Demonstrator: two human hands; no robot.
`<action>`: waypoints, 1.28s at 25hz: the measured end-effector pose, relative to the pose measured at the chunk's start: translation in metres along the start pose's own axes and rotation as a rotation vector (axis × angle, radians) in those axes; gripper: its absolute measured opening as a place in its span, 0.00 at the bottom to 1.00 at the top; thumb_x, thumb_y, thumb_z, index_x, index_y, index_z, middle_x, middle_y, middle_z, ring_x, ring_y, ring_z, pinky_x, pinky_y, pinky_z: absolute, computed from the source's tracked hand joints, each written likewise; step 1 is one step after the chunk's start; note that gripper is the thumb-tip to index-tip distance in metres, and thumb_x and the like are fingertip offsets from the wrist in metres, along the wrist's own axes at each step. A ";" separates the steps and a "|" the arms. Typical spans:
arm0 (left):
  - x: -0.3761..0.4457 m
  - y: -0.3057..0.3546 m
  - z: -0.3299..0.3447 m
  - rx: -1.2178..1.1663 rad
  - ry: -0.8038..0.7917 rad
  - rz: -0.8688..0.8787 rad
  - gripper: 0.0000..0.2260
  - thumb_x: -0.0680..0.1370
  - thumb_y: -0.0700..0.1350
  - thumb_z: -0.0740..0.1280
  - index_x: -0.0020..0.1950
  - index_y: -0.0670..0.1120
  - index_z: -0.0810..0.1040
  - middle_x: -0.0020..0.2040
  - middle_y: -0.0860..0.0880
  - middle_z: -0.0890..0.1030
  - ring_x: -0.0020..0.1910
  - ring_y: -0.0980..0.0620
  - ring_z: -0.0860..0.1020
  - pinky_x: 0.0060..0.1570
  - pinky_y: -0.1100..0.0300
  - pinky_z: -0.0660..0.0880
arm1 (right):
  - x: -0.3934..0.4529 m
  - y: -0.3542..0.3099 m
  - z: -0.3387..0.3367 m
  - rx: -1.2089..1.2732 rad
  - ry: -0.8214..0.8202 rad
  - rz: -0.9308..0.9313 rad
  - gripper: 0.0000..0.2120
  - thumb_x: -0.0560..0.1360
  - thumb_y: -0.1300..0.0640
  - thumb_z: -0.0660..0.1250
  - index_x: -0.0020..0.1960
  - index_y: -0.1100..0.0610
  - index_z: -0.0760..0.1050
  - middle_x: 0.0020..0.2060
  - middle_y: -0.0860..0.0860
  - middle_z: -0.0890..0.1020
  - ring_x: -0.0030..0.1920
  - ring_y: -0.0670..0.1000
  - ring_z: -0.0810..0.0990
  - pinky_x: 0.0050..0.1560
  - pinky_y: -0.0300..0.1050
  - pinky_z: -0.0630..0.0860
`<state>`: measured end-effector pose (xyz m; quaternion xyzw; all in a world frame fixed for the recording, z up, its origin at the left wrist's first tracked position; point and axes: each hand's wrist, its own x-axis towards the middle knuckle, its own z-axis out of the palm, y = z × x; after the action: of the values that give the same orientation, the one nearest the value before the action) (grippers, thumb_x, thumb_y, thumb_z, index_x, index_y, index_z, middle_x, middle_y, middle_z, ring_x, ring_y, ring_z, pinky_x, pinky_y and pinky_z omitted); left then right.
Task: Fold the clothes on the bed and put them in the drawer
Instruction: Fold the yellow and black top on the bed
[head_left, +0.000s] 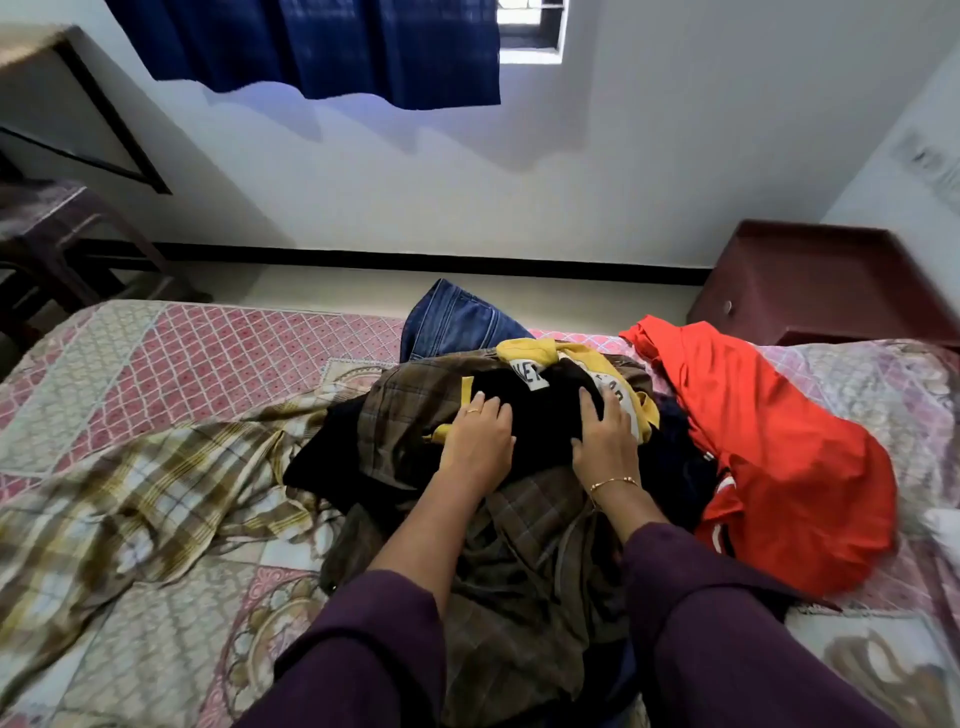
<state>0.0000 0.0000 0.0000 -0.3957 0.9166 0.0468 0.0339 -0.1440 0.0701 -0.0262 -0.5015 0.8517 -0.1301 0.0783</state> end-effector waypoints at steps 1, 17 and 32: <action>0.008 0.006 0.001 -0.063 -0.015 -0.008 0.24 0.81 0.47 0.57 0.74 0.40 0.58 0.73 0.42 0.63 0.74 0.43 0.57 0.72 0.52 0.56 | 0.006 0.002 0.000 0.025 0.001 0.023 0.32 0.75 0.63 0.65 0.75 0.59 0.56 0.72 0.61 0.59 0.70 0.62 0.60 0.70 0.53 0.60; 0.021 0.025 -0.043 -1.285 0.233 -0.417 0.16 0.79 0.39 0.60 0.67 0.46 0.71 0.57 0.47 0.79 0.55 0.47 0.77 0.57 0.51 0.74 | 0.026 -0.094 -0.084 1.016 0.175 0.186 0.08 0.77 0.66 0.59 0.44 0.62 0.75 0.37 0.55 0.74 0.41 0.53 0.71 0.39 0.41 0.64; -0.264 -0.140 -0.174 -0.481 0.774 -0.627 0.11 0.80 0.42 0.57 0.57 0.39 0.75 0.50 0.37 0.79 0.47 0.37 0.77 0.37 0.52 0.66 | -0.145 -0.360 -0.148 1.308 -0.045 -0.205 0.09 0.78 0.65 0.58 0.49 0.65 0.77 0.40 0.55 0.76 0.44 0.52 0.73 0.49 0.48 0.71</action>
<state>0.2783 0.0752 0.1909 -0.6344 0.6640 0.0937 -0.3844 0.1878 0.0515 0.2236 -0.4317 0.5432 -0.6167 0.3718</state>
